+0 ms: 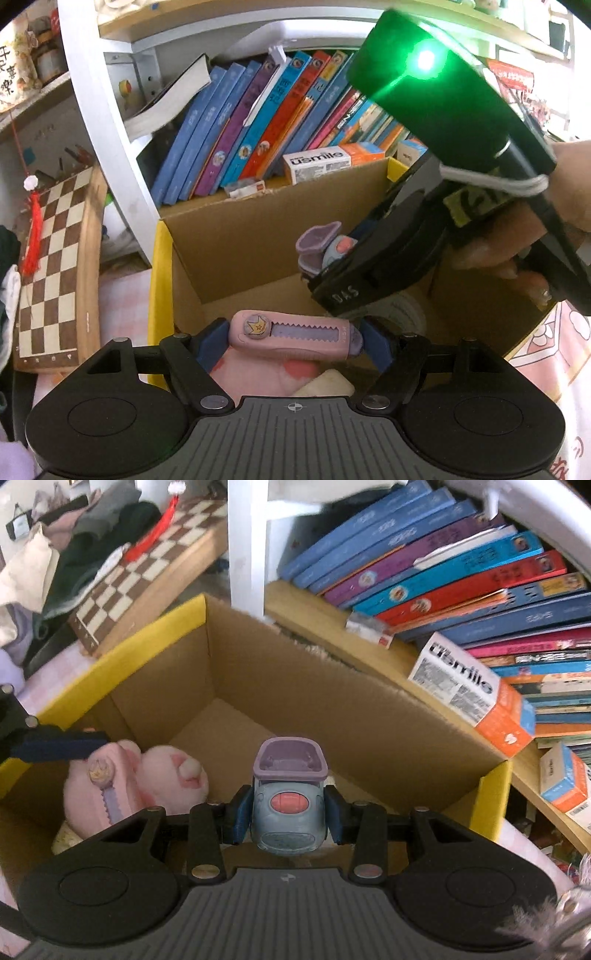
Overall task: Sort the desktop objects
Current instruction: 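Lower and release the pink knife and toy car into the yellow box, then withdraw both open tools from the yellow box back over the desk, then lower the right tool onto the small white charger cube while the left tool approaches the white charger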
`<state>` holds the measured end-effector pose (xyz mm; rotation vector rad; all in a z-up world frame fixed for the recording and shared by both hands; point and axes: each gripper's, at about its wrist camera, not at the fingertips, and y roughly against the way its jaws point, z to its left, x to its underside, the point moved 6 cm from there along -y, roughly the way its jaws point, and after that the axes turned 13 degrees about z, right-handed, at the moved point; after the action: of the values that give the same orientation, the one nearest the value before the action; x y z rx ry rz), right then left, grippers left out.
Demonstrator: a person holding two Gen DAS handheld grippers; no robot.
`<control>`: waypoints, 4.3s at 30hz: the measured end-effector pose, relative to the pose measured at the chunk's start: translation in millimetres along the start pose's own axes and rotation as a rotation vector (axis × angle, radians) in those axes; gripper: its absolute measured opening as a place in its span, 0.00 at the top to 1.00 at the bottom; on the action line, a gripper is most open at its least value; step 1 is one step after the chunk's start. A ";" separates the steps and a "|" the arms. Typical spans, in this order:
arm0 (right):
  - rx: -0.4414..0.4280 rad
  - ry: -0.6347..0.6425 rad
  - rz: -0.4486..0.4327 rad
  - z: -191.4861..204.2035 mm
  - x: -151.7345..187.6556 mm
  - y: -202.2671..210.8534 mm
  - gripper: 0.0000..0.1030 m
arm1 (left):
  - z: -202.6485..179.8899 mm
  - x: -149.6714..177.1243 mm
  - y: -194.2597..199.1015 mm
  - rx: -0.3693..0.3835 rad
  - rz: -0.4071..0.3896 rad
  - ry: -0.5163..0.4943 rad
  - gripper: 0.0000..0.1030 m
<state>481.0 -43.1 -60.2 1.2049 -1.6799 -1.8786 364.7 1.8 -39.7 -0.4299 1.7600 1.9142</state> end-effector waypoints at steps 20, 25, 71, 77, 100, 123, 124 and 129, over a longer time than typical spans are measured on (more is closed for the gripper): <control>-0.070 -0.125 -0.194 -3.6 15.8 86.0 0.23 | 3.1 -2.9 59.0 -0.058 -0.144 0.048 0.10; -0.057 -0.152 -0.260 1.3 39.1 122.3 0.21 | 5.7 4.6 90.4 -0.028 -0.200 0.087 0.09; 0.210 -0.393 -0.166 157.0 297.7 154.5 0.15 | -3.3 199.7 160.0 0.016 -0.080 0.101 0.09; 0.226 -0.414 -0.145 170.1 304.1 148.2 0.15 | -3.5 215.3 155.3 0.031 -0.043 0.083 0.09; 0.198 -0.378 -0.105 197.4 297.6 134.2 0.14 | -29.0 226.6 145.6 0.099 -0.017 -0.033 0.09; 0.173 -0.336 -0.102 163.6 280.6 124.4 0.15 | -30.1 203.1 126.2 0.082 -0.008 0.029 0.09; 0.171 -0.335 -0.101 161.3 279.7 123.5 0.15 | -31.0 201.8 124.9 0.079 -0.006 0.031 0.09; 0.160 -0.322 -0.098 149.4 273.3 118.0 0.21 | -32.3 194.8 118.5 0.069 -0.004 0.040 0.09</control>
<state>175.7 -176.3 -57.4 1.1061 -2.0044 -2.1245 134.8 -6.0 -51.3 -0.4498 1.8433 1.8482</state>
